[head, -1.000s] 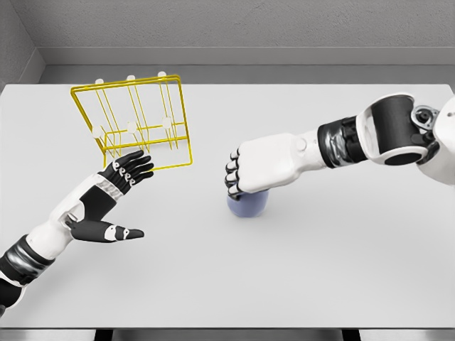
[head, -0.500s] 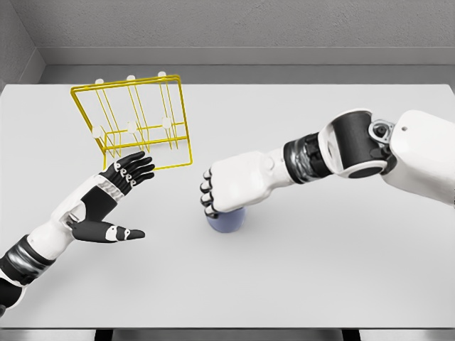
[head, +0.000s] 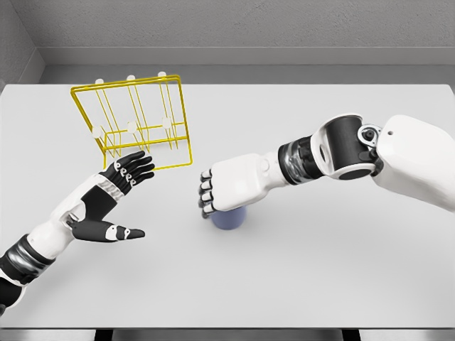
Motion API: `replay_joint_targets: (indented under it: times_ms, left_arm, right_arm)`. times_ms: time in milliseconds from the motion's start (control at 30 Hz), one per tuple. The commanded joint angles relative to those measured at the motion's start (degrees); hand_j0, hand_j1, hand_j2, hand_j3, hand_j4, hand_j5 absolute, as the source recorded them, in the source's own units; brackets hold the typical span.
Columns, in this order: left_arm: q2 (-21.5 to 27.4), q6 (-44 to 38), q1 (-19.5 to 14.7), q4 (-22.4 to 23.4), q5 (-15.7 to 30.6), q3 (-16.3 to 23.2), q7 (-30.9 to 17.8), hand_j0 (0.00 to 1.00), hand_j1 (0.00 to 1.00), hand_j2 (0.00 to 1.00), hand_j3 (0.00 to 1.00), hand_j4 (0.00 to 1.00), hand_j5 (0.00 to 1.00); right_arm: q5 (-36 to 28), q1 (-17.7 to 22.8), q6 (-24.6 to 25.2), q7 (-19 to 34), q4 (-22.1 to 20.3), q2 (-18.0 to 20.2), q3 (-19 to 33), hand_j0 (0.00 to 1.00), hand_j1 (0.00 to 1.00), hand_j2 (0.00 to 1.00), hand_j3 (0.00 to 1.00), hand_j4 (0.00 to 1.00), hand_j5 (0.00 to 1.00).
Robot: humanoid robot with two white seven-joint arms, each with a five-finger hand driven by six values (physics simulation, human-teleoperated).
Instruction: Place the cup on the cup holder with both arms
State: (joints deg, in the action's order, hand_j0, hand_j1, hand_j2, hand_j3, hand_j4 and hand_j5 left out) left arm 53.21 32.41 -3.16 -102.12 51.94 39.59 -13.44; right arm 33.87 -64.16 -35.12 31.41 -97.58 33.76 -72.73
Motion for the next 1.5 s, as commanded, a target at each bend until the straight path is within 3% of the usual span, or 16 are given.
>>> replay_joint_targets:
  times_ms: [0, 400, 633, 767, 900, 1000, 1100, 1167, 1233, 1300, 1333, 1467]
  left_arm:
    - [0.1, -0.1, 0.0, 0.0, 0.2, 0.0, 0.0, 1.0, 1.0, 1.0, 1.0, 1.0, 1.0]
    - [0.1, -0.1, 0.1, 0.2, 0.2, 0.0, 0.0, 1.0, 1.0, 1.0, 1.0, 1.0, 1.0]
    - [0.1, -0.1, 0.0, 0.3, 0.2, 0.1, 0.0, 1.0, 1.0, 1.0, 1.0, 1.0, 1.0]
    - [0.1, -0.2, -0.1, 0.7, 0.2, 0.2, 0.0, 1.0, 1.0, 1.0, 1.0, 1.0, 1.0]
    - [0.0, -0.2, -0.1, 0.8, 0.1, 0.3, 0.0, 1.0, 1.0, 1.0, 1.0, 1.0, 1.0]
    - [0.0, -2.2, -0.6, 0.8, 0.0, 0.4, 0.0, 1.0, 1.0, 1.0, 1.0, 1.0, 1.0]
    - [-0.1, -4.2, -1.3, 0.9, -1.6, 0.7, 0.0, 1.0, 1.0, 1.0, 1.0, 1.0, 1.0]
    - [-0.6, -5.6, -2.5, 1.8, -3.9, 0.9, 0.2, 1.0, 1.0, 1.0, 1.0, 1.0, 1.0]
    - [-0.7, -6.6, -2.9, 2.4, -5.7, 0.9, 0.2, 1.0, 1.0, 1.0, 1.0, 1.0, 1.0]
    - [-1.7, -8.3, -3.5, 2.4, -5.9, 0.9, 0.2, 1.0, 1.0, 1.0, 1.0, 1.0, 1.0]
    - [-2.5, -8.6, -3.9, 2.4, -6.6, 0.9, 0.2, 1.0, 1.0, 1.0, 1.0, 1.0, 1.0]
    - [-4.8, -10.3, -6.9, 3.9, -7.3, 3.4, 0.2, 1.0, 1.0, 1.0, 1.0, 1.0, 1.0]
  right_arm:
    - [-0.1, 0.0, 0.1, 0.0, -0.7, 0.1, 0.0, 1.0, 1.0, 1.0, 1.0, 1.0, 1.0]
    - [-0.6, -0.1, 0.1, -0.2, -0.7, 3.6, 3.0, 1.0, 1.0, 1.0, 1.0, 1.0, 1.0]
    - [-2.2, -0.1, 0.1, -0.9, -3.7, 4.9, 6.4, 1.0, 1.0, 1.0, 1.0, 1.0, 1.0]
    - [-6.6, 0.0, 0.1, -0.9, -3.7, 7.4, 11.2, 1.0, 1.0, 1.0, 1.0, 1.0, 1.0]
    - [-11.8, 2.4, 0.1, -0.9, -1.0, 12.7, 21.7, 1.0, 1.0, 1.0, 1.0, 1.0, 1.0]
    - [-19.4, 6.5, 0.1, -0.9, 0.5, 17.8, 30.0, 1.0, 1.0, 1.0, 1.0, 1.0, 1.0]
    - [-21.0, 11.3, 0.1, -0.9, 6.4, 17.7, 35.7, 1.0, 1.0, 1.0, 1.0, 1.0, 1.0]
    - [-23.1, 14.2, 0.1, -0.9, 6.7, 17.6, 38.5, 1.0, 1.0, 1.0, 1.0, 1.0, 1.0]
    - [-26.0, 21.3, 0.1, -0.9, 6.7, 17.3, 44.8, 1.0, 1.0, 1.0, 1.0, 1.0, 1.0]
    - [-26.3, 29.7, 0.1, -0.8, 6.9, 12.3, 51.2, 1.0, 1.0, 1.0, 1.0, 1.0, 1.0]
    - [-26.3, 32.1, 0.1, -0.7, 8.6, 11.1, 54.2, 1.0, 1.0, 1.0, 1.0, 1.0, 1.0]
    - [-26.3, 32.9, 0.1, -0.8, 11.0, 11.2, 57.4, 1.0, 1.0, 1.0, 1.0, 1.0, 1.0]
